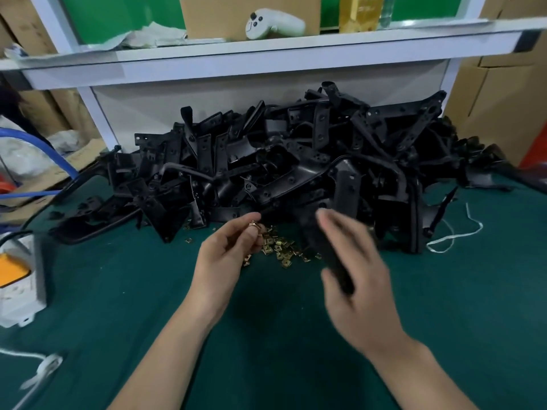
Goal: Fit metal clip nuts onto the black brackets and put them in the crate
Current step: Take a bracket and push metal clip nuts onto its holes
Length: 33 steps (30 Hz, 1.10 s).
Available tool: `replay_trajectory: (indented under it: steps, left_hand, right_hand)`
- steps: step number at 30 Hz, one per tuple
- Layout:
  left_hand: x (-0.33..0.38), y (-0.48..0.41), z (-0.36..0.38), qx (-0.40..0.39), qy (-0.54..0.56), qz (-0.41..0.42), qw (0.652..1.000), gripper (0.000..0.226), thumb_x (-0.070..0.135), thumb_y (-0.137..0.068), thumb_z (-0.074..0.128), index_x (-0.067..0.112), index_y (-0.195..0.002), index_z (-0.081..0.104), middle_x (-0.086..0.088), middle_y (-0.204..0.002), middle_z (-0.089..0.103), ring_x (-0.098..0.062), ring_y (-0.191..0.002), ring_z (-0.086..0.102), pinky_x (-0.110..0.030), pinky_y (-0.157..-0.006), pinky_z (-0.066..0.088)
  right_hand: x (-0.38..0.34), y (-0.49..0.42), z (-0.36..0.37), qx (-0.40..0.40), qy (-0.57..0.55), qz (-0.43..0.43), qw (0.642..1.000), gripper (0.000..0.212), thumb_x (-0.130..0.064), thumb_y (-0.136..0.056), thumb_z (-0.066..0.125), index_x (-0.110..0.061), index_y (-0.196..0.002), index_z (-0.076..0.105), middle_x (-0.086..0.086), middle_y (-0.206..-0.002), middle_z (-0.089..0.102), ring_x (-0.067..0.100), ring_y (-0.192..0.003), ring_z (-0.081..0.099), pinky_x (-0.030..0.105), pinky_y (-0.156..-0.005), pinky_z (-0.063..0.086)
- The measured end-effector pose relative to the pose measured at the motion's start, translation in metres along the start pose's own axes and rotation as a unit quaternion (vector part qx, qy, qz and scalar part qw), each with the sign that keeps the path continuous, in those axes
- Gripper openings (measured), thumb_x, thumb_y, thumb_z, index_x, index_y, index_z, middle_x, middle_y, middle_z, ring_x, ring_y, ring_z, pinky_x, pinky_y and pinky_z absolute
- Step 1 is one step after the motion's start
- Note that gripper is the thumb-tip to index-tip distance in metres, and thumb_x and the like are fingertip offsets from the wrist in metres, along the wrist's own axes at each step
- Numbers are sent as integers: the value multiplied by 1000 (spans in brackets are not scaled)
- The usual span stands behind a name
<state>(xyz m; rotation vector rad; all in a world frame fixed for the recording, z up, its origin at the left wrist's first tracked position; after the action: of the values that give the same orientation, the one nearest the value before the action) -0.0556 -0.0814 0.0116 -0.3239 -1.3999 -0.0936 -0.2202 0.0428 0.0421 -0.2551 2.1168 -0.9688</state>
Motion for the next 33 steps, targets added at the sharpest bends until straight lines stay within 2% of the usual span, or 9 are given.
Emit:
replay_trajectory:
  steps: [2,5,8,10,12,16,21,25,33]
  left_hand:
    - [1,-1,0,3,4,-9,1000,22,23,-93,66,37,-103,78,-1,-101,77,-10,-91,70,-19,-83,54]
    - [0,0,-2,4,-7,-13,1000,18,30,-89,69,38,-102,78,-1,-99,77,-9,-86,68,-19,-82,54]
    - [-4,0,-1,0,-34,-23,999,17,22,-96,67,33,-102,78,0,-90,75,-9,-80,65,-18,-79,53]
    - [-6,0,2,-12,-47,-31,998,15,22,-97,67,30,-104,77,1,-87,74,-9,-78,63,-21,-80,53]
    - [-7,0,4,-25,-66,-27,997,15,25,-96,67,30,-106,77,5,-85,73,-8,-79,63,-23,-83,54]
    - [-4,5,10,-63,-110,0,992,19,27,-98,64,37,-112,75,8,-76,69,-4,-77,63,-14,-79,50]
    - [-1,10,22,-105,-127,17,986,22,22,-95,67,40,-105,74,13,-83,70,-2,-81,65,-15,-81,51]
    - [-1,12,25,-107,-133,21,985,17,21,-93,69,34,-102,75,13,-91,74,0,-85,67,-13,-81,51]
    - [1,15,27,-98,-140,32,985,19,35,-83,71,26,-100,73,8,-94,76,-7,-90,70,-15,-80,52]
  right_hand:
    - [-4,5,22,-76,141,-28,987,71,-1,-85,60,-20,-151,44,2,-154,42,22,-138,47,34,-114,40]
    - [6,13,42,-160,269,33,949,71,3,-71,77,-23,-136,60,10,-146,52,27,-107,66,41,-98,52]
    - [18,17,52,-232,305,90,919,48,-29,-93,62,-26,-140,55,6,-155,38,25,-113,61,39,-104,42]
    - [25,15,54,-258,281,139,914,60,-59,-93,45,-30,-146,44,-1,-161,22,21,-128,49,38,-110,33]
    - [29,8,51,-236,205,182,932,71,-73,-88,36,-33,-147,41,-7,-160,20,17,-135,41,39,-112,32]
    - [35,-2,31,-112,104,222,963,53,-63,-97,33,-36,-137,56,-19,-146,41,9,-127,47,38,-109,40]
    - [40,-4,23,-52,79,205,974,38,-55,-99,42,-37,-122,66,-24,-128,55,6,-126,44,41,-109,38]
    - [40,-6,28,-74,54,166,982,38,-56,-100,41,-37,-118,69,-29,-131,54,-9,-137,27,24,-114,21]
    - [52,-6,35,-120,-88,230,962,25,-57,-92,56,-40,-106,69,-32,-121,59,-7,-133,37,27,-113,31]
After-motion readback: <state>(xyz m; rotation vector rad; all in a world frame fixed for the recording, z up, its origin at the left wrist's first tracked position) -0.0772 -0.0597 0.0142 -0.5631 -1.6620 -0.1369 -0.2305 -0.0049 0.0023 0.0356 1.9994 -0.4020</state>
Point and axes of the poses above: each hand's wrist, its own y-axis away from the middle knuckle, its own z-axis out of the palm, x = y × z, the point moved 5 cm from there along -y, towards the middle knuckle
